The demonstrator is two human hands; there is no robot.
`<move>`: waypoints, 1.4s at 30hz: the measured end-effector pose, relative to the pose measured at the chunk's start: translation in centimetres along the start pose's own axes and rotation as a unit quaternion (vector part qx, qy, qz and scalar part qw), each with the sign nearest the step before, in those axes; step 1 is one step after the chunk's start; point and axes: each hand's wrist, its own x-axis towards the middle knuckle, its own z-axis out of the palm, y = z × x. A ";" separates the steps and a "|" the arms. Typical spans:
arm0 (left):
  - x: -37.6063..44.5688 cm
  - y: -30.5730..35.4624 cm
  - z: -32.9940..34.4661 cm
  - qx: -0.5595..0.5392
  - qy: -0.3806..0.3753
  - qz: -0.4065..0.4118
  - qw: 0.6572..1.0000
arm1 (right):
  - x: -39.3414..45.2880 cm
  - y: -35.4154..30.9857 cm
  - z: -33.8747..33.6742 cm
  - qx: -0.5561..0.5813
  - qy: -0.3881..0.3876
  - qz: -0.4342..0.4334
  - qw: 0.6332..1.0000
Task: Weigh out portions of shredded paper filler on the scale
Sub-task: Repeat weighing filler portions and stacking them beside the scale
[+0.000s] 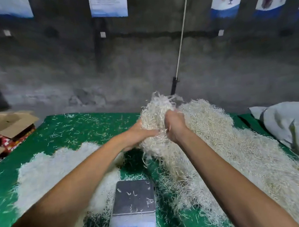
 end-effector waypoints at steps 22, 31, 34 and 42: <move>-4.0 -18.8 0.1 -0.311 0.210 -0.170 0.911 | -0.5 19.7 1.8 -0.220 -0.053 0.060 0.972; -4.0 -28.0 3.3 -0.055 0.281 -0.223 0.932 | -0.2 27.8 -1.3 -0.267 -0.067 0.122 0.954; -4.3 -28.7 2.7 -0.039 0.257 -0.221 0.940 | -0.4 27.8 -1.7 -0.292 -0.066 0.111 0.948; -9.5 -28.8 1.9 -0.371 0.178 -0.198 0.890 | -4.4 27.9 -4.4 -0.233 -0.002 0.085 0.969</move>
